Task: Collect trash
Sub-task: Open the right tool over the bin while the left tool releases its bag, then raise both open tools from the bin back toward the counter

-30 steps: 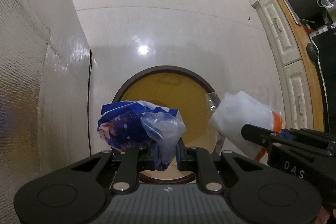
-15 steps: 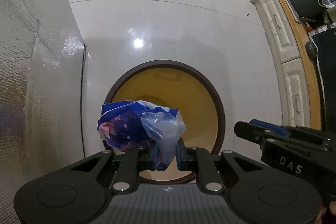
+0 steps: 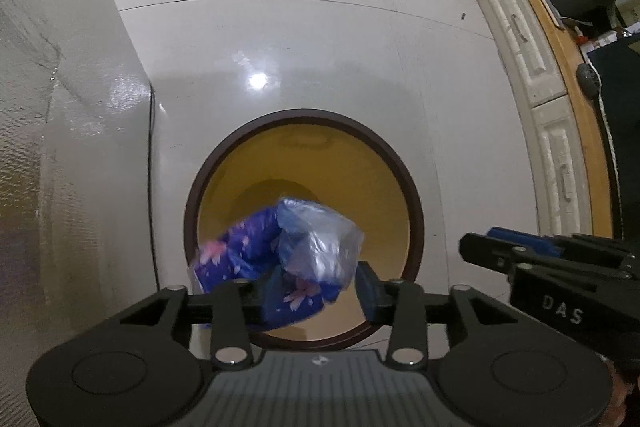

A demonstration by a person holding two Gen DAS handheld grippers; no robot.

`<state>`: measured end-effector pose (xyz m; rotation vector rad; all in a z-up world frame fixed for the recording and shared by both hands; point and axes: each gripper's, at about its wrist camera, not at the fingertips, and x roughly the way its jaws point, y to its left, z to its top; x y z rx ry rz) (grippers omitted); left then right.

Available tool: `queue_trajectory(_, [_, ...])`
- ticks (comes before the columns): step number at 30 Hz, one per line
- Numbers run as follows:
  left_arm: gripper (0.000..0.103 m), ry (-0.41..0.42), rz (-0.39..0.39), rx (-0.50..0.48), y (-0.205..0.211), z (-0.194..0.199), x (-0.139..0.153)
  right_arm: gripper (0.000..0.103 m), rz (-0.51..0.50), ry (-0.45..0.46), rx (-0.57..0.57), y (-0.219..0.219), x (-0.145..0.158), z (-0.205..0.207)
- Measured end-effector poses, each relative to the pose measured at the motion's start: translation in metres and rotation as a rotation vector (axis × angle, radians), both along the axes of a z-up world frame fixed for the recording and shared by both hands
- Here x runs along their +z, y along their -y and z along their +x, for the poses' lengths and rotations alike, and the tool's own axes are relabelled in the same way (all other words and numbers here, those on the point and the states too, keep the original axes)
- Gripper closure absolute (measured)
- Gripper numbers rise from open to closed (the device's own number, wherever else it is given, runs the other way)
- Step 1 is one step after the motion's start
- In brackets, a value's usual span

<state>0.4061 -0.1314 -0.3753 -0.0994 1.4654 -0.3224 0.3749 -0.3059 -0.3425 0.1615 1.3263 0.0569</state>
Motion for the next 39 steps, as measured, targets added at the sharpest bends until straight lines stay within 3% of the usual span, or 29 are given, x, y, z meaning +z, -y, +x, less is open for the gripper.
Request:
queue_trajectory(17, [0.048,0.019,0.058,-0.011,-0.004,-0.006,0.019,0.074,-0.036,-0.003,0.041,0.000,0.013,-0.009])
queue_trajectory(28, [0.037,0.047,0.102,0.013,-0.016,-0.014,0.044,0.055,-0.027,0.030,0.026,0.006,0.035,-0.019])
queue_trajectory(39, [0.016,0.093,0.152,0.053,-0.032,-0.029,0.078,0.024,-0.065,0.063,-0.024,0.013,0.061,-0.038])
